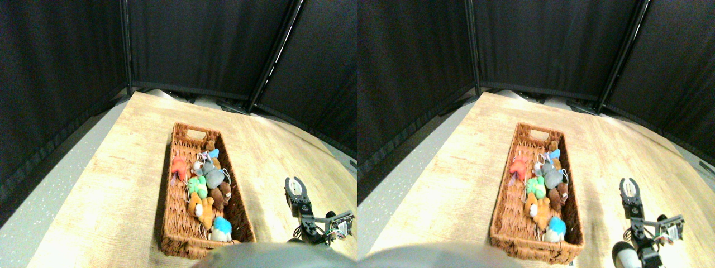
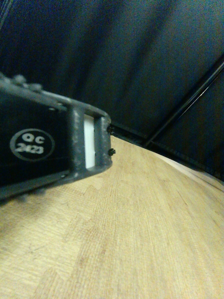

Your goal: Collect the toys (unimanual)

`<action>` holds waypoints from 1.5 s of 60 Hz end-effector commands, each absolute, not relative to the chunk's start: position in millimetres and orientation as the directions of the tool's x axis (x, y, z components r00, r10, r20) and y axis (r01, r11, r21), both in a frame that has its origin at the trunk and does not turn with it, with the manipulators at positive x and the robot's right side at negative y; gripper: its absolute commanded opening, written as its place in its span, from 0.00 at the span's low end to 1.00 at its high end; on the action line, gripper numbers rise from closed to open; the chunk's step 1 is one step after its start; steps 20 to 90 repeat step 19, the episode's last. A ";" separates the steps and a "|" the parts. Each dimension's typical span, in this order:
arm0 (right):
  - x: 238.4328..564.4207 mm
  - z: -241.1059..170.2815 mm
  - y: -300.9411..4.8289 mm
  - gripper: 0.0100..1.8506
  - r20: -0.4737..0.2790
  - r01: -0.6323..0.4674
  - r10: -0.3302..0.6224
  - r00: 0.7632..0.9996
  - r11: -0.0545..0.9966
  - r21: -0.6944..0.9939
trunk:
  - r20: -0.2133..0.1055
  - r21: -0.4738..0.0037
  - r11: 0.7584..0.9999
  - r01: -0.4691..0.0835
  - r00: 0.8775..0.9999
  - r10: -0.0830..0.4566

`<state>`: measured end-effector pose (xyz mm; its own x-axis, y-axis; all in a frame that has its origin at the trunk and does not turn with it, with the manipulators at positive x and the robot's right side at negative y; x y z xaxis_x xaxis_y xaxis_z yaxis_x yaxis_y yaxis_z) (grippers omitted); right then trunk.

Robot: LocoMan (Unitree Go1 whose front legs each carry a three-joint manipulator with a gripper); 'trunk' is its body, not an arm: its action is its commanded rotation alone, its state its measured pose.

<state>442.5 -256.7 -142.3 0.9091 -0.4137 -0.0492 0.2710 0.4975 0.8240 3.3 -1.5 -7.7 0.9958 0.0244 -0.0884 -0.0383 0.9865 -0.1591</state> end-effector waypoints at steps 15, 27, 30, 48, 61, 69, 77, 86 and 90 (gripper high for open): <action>431.4 -127.5 -263.9 0.03 0.045 0.192 -0.413 0.910 0.515 0.835 | -0.060 -0.139 0.990 0.005 0.998 -0.013; 430.7 -127.3 -264.2 0.03 0.048 0.190 -0.411 0.910 0.517 0.835 | -0.058 -0.139 0.990 0.006 0.998 -0.014; 430.7 -127.3 -264.2 0.03 0.048 0.190 -0.411 0.910 0.517 0.835 | -0.058 -0.139 0.990 0.006 0.998 -0.014; 430.7 -127.3 -264.2 0.03 0.048 0.190 -0.411 0.910 0.517 0.835 | -0.058 -0.139 0.990 0.006 0.998 -0.014; 430.7 -127.3 -264.2 0.03 0.048 0.190 -0.411 0.910 0.517 0.835 | -0.058 -0.139 0.990 0.006 0.998 -0.014; 430.7 -127.3 -264.2 0.03 0.048 0.190 -0.411 0.910 0.517 0.835 | -0.058 -0.139 0.990 0.006 0.998 -0.014; 430.7 -127.3 -264.2 0.03 0.048 0.190 -0.411 0.910 0.517 0.835 | -0.058 -0.139 0.990 0.006 0.998 -0.014; 430.7 -127.3 -264.2 0.03 0.048 0.190 -0.411 0.910 0.517 0.835 | -0.058 -0.139 0.990 0.006 0.998 -0.014; 430.7 -127.3 -264.2 0.03 0.048 0.190 -0.411 0.910 0.517 0.835 | -0.058 -0.139 0.990 0.006 0.998 -0.014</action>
